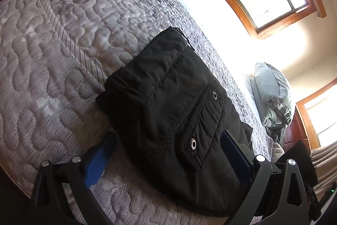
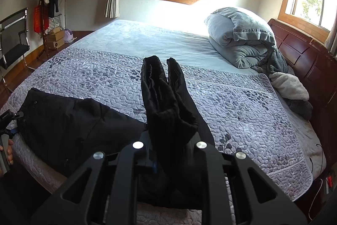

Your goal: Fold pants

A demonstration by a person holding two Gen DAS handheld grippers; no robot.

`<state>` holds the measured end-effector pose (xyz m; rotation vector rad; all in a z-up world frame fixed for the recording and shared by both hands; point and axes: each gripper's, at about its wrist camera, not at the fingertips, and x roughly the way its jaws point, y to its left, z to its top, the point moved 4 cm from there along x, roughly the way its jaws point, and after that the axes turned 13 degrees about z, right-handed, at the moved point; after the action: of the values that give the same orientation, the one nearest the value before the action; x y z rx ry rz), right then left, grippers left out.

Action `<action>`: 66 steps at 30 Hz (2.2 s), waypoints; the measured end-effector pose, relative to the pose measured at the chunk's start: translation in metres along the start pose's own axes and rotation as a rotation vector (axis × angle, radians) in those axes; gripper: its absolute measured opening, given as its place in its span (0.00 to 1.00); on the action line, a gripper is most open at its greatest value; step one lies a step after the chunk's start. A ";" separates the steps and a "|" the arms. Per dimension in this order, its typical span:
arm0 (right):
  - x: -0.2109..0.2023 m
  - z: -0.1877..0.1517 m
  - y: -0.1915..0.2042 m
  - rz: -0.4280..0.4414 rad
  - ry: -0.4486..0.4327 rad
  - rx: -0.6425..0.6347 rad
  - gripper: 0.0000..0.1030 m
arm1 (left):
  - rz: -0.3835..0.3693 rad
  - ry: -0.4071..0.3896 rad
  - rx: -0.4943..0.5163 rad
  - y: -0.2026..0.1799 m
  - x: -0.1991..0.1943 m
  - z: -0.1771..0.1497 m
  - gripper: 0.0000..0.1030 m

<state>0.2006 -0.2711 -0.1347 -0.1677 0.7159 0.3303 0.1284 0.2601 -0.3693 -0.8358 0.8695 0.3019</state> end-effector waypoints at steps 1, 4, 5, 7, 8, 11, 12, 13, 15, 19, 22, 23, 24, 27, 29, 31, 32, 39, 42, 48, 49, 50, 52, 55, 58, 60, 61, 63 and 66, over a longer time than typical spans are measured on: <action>0.000 0.000 0.000 0.000 -0.001 -0.005 0.15 | 0.001 0.000 0.001 -0.001 0.001 0.000 0.96; 0.002 -0.001 0.003 0.000 0.001 -0.019 0.15 | 0.001 0.000 0.003 -0.002 0.002 0.000 0.96; 0.003 -0.001 0.005 0.000 0.003 -0.023 0.15 | 0.000 0.000 0.004 -0.002 0.002 0.000 0.96; 0.004 -0.001 0.007 0.001 0.006 -0.031 0.15 | 0.000 0.001 0.005 -0.003 0.003 0.000 0.96; 0.005 -0.002 0.008 0.002 0.007 -0.034 0.15 | -0.001 0.001 0.006 -0.002 0.003 0.000 0.96; 0.006 -0.003 0.010 0.003 0.010 -0.044 0.15 | 0.001 0.001 0.006 -0.003 0.004 0.001 0.96; 0.007 -0.003 0.012 0.004 0.011 -0.046 0.15 | 0.000 0.000 0.007 -0.002 0.004 0.001 0.96; 0.008 -0.003 0.013 0.005 0.013 -0.050 0.15 | -0.001 0.001 0.007 -0.002 0.004 0.001 0.96; 0.010 -0.004 0.016 0.007 0.018 -0.057 0.15 | -0.002 0.001 0.006 -0.002 0.004 0.001 0.96; 0.014 -0.004 0.022 0.000 0.024 -0.086 0.15 | -0.004 0.000 0.005 -0.002 0.004 0.001 0.96; 0.017 -0.005 0.025 0.001 0.032 -0.100 0.15 | -0.008 0.001 0.004 -0.001 0.003 0.002 0.96; 0.018 -0.006 0.026 0.000 0.035 -0.105 0.15 | -0.009 0.001 0.004 0.000 0.003 0.002 0.96; 0.020 -0.006 0.028 0.001 0.039 -0.108 0.15 | -0.010 0.001 0.003 -0.001 0.003 0.002 0.96; 0.025 -0.010 0.033 -0.001 0.052 -0.121 0.15 | -0.012 0.002 0.005 0.002 0.003 0.003 0.96; 0.028 -0.012 0.037 -0.002 0.062 -0.133 0.15 | -0.012 0.002 0.004 0.002 0.003 0.003 0.96; 0.033 -0.015 0.043 -0.005 0.075 -0.150 0.15 | -0.014 0.002 0.005 0.002 0.002 0.002 0.96; 0.035 -0.017 0.047 -0.005 0.083 -0.160 0.15 | -0.015 0.002 0.006 0.002 0.002 0.003 0.96; 0.058 -0.029 0.067 -0.018 0.134 -0.239 0.15 | -0.018 0.003 0.006 0.002 0.002 0.003 0.96; 0.068 -0.035 0.073 -0.011 0.158 -0.255 0.15 | -0.018 0.003 0.006 0.002 0.002 0.003 0.96; 0.076 -0.040 0.080 0.001 0.180 -0.276 0.15 | -0.019 0.003 0.007 0.002 0.001 0.003 0.96; 0.076 -0.041 0.080 0.003 0.181 -0.277 0.15 | -0.019 0.003 0.006 0.002 0.001 0.003 0.96; 0.077 -0.042 0.081 0.003 0.184 -0.280 0.15 | -0.019 0.003 0.006 0.002 0.001 0.003 0.96; 0.077 -0.043 0.082 0.003 0.185 -0.284 0.15 | -0.019 0.003 0.006 0.002 0.001 0.003 0.96; 0.078 -0.046 0.083 0.004 0.188 -0.292 0.15 | -0.019 0.003 0.006 0.002 0.001 0.003 0.96; 0.080 -0.048 0.084 0.005 0.189 -0.301 0.15 | -0.019 0.003 0.006 0.002 0.002 0.003 0.96; 0.082 -0.050 0.086 0.005 0.192 -0.308 0.15 | -0.020 0.003 0.006 0.002 0.002 0.003 0.96; 0.083 -0.051 0.087 0.004 0.192 -0.311 0.15 | -0.020 0.003 0.006 0.002 0.002 0.003 0.96; 0.085 -0.054 0.089 0.009 0.196 -0.313 0.15 | -0.020 0.003 0.006 0.002 0.002 0.003 0.96; 0.089 -0.058 0.093 0.007 0.198 -0.325 0.15 | -0.023 0.004 0.003 0.003 0.001 0.003 0.96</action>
<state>0.1948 -0.1779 -0.2410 -0.5111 0.8557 0.4398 0.1293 0.2641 -0.3704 -0.8433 0.8631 0.2794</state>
